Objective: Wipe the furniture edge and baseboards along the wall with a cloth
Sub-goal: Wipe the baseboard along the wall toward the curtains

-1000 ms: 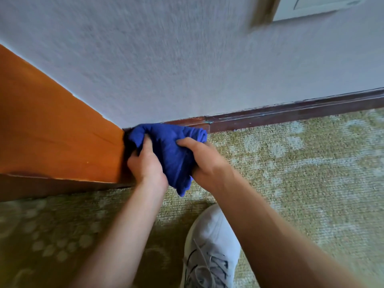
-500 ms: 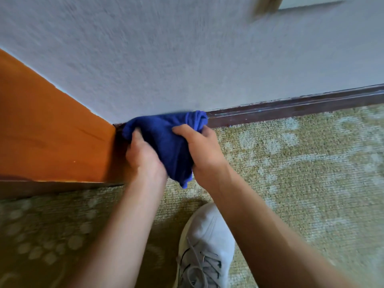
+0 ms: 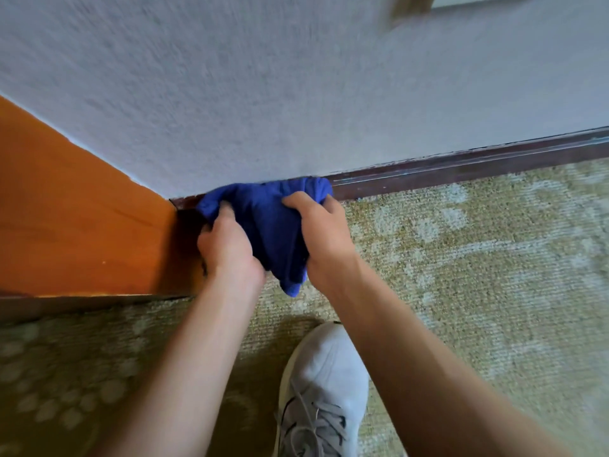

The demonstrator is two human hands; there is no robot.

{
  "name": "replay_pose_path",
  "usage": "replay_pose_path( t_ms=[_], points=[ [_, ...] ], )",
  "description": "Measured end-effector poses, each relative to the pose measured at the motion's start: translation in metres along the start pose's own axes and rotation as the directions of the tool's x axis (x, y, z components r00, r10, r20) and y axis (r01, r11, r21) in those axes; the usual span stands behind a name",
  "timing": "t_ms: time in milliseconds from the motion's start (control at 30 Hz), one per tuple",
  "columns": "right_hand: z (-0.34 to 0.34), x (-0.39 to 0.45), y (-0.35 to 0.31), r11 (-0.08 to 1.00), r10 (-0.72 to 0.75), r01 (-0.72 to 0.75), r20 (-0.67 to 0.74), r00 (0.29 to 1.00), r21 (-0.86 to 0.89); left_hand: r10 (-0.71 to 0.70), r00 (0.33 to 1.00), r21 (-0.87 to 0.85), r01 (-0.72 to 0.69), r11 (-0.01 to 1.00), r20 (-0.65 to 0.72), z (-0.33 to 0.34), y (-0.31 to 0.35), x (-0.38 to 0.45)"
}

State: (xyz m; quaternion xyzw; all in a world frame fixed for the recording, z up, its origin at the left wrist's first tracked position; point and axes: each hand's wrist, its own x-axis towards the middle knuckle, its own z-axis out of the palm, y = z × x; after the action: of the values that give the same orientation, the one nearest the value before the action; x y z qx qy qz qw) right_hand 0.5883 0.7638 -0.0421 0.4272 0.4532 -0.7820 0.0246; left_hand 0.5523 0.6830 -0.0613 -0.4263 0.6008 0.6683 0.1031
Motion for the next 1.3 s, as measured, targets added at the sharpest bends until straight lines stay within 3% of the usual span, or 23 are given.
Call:
replay_pose_path(
  t_ms=[133, 267, 367, 467, 567, 633, 700, 800, 867, 967, 1067, 1167, 1300],
  points=[
    [-0.07, 0.035, -0.033, 0.974, -0.022, 0.075, -0.239, 0.971, 0.216, -0.109, 0.969, 0.116, 0.084, 0.99, 0.224, 0.046, -0.021, -0.034],
    [-0.074, 0.047, -0.034, 0.976, -0.082, 0.131, -0.264, 0.961, 0.173, -0.111, 0.972, 0.173, 0.075, 0.982, 0.207, 0.05, -0.018, -0.046],
    [-0.028, 0.032, -0.007, 0.984, -0.081, 0.101, -0.134, 0.988, 0.15, -0.001, 0.999, 0.117, -0.003, 0.993, 0.034, 0.021, -0.005, -0.026],
    [-0.016, 0.029, 0.004, 0.987, -0.048, 0.051, -0.027, 0.998, 0.153, 0.036, 0.999, 0.07, -0.036, 0.997, 0.002, 0.012, -0.003, -0.015],
    [-0.053, 0.038, -0.015, 0.97, -0.11, 0.134, -0.125, 0.986, 0.202, -0.019, 0.984, 0.148, -0.007, 0.989, 0.176, 0.031, -0.016, -0.023],
    [-0.085, 0.051, -0.028, 0.948, -0.13, 0.197, -0.26, 0.957, 0.251, -0.163, 0.914, 0.21, 0.088, 0.974, 0.372, 0.051, -0.023, -0.034],
    [-0.106, 0.057, -0.035, 0.947, -0.144, 0.229, -0.339, 0.93, 0.227, -0.245, 0.864, 0.272, 0.132, 0.953, 0.44, 0.066, -0.029, -0.038],
    [-0.102, 0.049, -0.023, 0.976, -0.137, 0.184, -0.324, 0.936, 0.119, -0.133, 0.915, 0.295, 0.017, 0.955, 0.381, 0.054, -0.036, -0.037],
    [-0.086, 0.036, 0.001, 0.995, -0.034, 0.055, -0.251, 0.967, 0.08, -0.057, 0.952, 0.322, -0.045, 0.946, 0.301, 0.023, -0.045, -0.034],
    [-0.062, 0.015, 0.038, 0.992, 0.121, -0.117, -0.123, 0.985, 0.04, -0.052, 0.986, 0.144, 0.029, 0.989, 0.16, -0.024, -0.057, -0.024],
    [-0.049, 0.021, 0.036, 0.996, 0.079, -0.081, -0.052, 0.996, -0.028, -0.115, 0.98, 0.063, 0.106, 0.992, 0.161, -0.028, -0.052, -0.014],
    [-0.047, 0.042, 0.005, 1.0, 0.011, -0.011, -0.008, 1.0, -0.009, -0.1, 0.989, 0.1, 0.089, 0.991, 0.113, 0.004, -0.034, 0.006],
    [-0.056, 0.045, -0.005, 0.995, 0.029, -0.015, -0.148, 0.989, 0.097, -0.099, 0.968, 0.192, 0.055, 0.98, 0.23, 0.01, -0.034, 0.002]
  ],
)
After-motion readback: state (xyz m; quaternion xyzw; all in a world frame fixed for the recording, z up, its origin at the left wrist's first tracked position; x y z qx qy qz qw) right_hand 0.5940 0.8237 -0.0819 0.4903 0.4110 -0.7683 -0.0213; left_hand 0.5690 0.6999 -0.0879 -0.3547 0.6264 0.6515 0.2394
